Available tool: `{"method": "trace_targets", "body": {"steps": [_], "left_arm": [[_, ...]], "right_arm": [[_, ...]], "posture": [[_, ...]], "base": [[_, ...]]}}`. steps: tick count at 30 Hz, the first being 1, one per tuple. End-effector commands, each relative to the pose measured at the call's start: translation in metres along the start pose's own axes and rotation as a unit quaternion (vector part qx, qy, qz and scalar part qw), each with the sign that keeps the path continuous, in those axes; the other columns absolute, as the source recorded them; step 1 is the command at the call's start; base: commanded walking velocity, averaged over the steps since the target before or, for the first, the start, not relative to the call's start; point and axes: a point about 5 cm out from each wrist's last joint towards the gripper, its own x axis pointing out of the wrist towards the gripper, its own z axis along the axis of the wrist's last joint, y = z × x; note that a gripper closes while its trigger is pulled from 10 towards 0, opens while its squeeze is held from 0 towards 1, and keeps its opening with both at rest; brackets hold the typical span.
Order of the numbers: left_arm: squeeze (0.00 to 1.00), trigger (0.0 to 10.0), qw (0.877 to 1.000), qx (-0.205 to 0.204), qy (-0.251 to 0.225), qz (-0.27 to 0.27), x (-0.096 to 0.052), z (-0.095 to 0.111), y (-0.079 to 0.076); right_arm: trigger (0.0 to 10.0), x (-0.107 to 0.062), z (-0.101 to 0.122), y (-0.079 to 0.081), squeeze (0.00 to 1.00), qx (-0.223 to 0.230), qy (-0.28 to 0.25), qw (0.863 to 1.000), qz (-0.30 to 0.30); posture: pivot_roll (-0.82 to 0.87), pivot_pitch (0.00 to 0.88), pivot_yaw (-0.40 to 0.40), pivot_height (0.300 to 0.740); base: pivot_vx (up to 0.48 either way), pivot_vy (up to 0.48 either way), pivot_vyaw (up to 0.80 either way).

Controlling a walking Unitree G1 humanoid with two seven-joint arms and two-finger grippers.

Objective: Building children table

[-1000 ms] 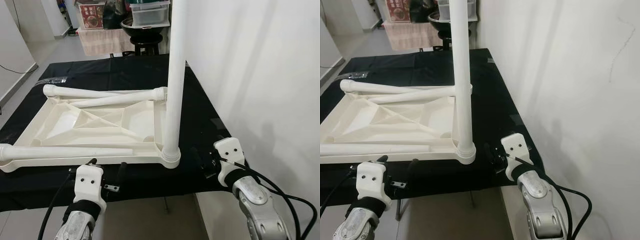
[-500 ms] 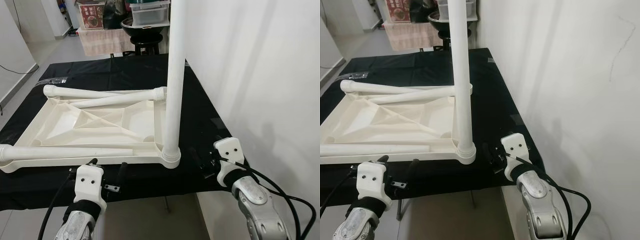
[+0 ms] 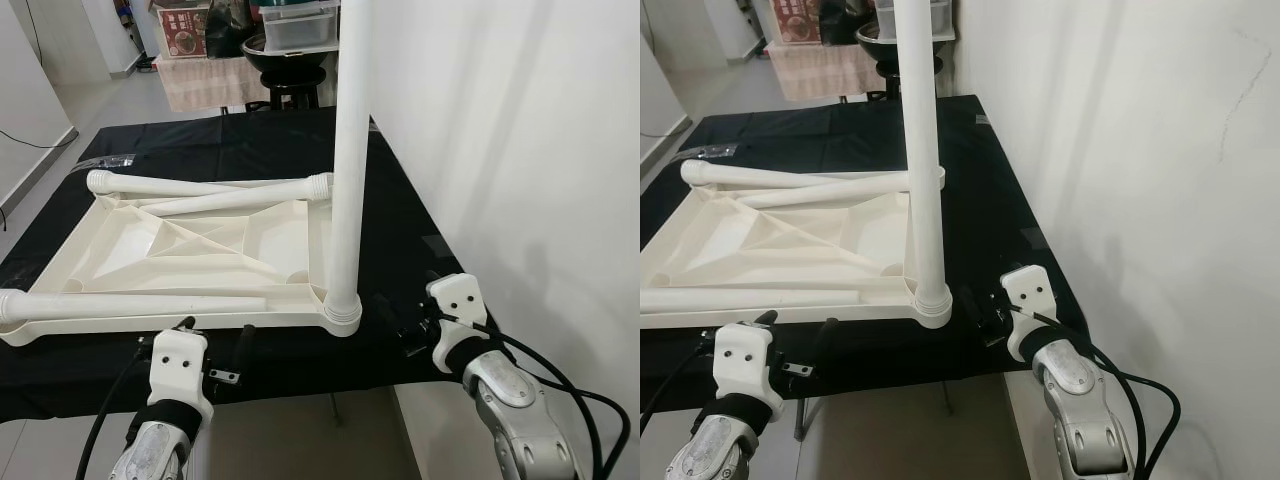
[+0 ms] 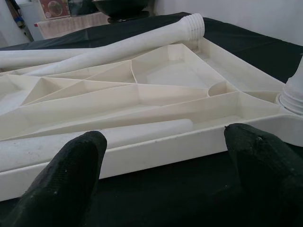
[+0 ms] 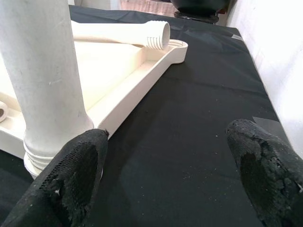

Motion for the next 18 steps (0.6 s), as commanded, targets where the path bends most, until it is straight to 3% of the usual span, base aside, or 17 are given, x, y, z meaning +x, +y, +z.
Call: {"method": "trace_targets", "body": {"steps": [1, 9, 12, 14, 15, 16, 18], "left_arm": [[0.0, 10.0, 1.0, 0.006, 0.005, 0.005, -0.002, -0.001, 0.004], [0.0, 10.0, 1.0, 0.015, 0.004, -0.002, -0.002, 0.001, 0.004], [0.0, 10.0, 0.999, 0.023, 0.002, -0.031, 0.0, 0.004, -0.002], [0.0, 10.0, 0.999, 0.023, 0.001, -0.037, 0.001, 0.005, -0.003], [0.0, 10.0, 0.998, 0.025, -0.001, -0.056, 0.001, 0.006, -0.007], [0.0, 10.0, 0.998, 0.025, -0.001, -0.056, 0.001, 0.006, -0.007], [0.0, 10.0, 0.994, 0.026, -0.003, -0.103, 0.001, 0.009, -0.016]], "right_arm": [[10.0, 0.001, -0.003, 0.002, 0.0, 0.007, 0.004, 1.0, 0.007], [10.0, 0.001, -0.002, 0.004, 0.0, 0.025, 0.001, 0.999, 0.035], [10.0, 0.007, 0.01, 0.006, 0.0, 0.077, -0.017, 0.988, 0.13], [10.0, 0.009, 0.013, 0.006, 0.0, 0.086, -0.024, 0.984, 0.152], [10.0, 0.012, 0.019, 0.007, 0.0, 0.061, -0.029, 0.979, 0.191], [10.0, 0.012, 0.019, 0.007, 0.0, 0.061, -0.029, 0.979, 0.191], [10.0, 0.019, 0.027, 0.01, 0.0, 0.004, -0.027, 0.962, 0.272]], "posture": [[-0.09, 0.07, 0.035, 0.74], [-0.09, 0.071, 0.036, 0.74], [-0.09, 0.073, 0.035, 0.74], [-0.09, 0.073, 0.035, 0.74], [-0.08, 0.075, 0.033, 0.74], [-0.08, 0.075, 0.033, 0.74], [-0.08, 0.075, 0.033, 0.74]], "base": [[0.0, 0.0, 0.0], [0.0, 0.0, 0.0], [0.0, 0.0, 0.0], [0.0, 0.0, 0.0], [0.0, 0.0, 0.0], [0.0, 0.0, 0.0], [0.0, 0.0, 0.0]]}}
